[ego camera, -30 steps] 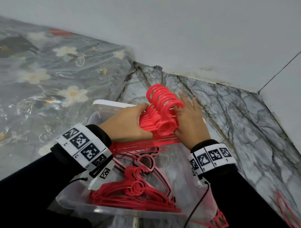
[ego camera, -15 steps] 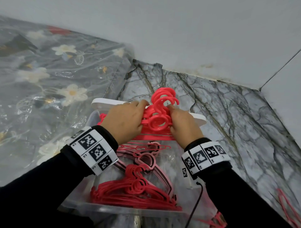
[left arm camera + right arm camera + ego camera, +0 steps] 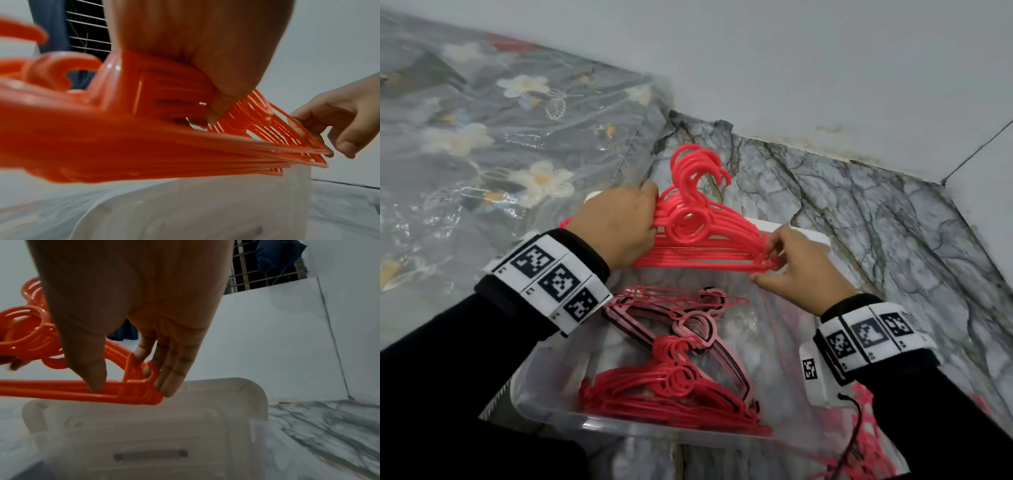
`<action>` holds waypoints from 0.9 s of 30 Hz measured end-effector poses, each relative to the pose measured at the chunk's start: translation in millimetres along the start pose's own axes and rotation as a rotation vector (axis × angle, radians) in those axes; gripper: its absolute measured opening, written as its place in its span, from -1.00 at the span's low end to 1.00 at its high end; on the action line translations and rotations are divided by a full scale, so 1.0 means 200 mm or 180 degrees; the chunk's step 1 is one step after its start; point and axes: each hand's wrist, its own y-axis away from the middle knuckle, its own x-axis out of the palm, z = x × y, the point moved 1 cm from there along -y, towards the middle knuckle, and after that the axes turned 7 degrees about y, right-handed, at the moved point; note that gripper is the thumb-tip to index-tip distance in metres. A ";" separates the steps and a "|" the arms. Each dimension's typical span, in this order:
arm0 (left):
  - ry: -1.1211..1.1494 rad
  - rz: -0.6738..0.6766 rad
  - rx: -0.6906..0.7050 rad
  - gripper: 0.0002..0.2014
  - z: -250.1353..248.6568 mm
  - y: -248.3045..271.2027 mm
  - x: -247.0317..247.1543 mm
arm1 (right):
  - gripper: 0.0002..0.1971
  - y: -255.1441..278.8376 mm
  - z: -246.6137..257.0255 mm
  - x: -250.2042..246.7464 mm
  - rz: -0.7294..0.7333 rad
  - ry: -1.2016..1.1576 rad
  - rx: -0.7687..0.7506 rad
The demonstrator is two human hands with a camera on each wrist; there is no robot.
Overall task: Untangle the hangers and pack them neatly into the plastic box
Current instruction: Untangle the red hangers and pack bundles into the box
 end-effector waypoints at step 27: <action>0.0822 -0.0131 -0.0057 -0.91 -0.09 -0.03 0.02 | -0.70 0.19 -0.28 1.30 0.2826 0.2396 -0.1740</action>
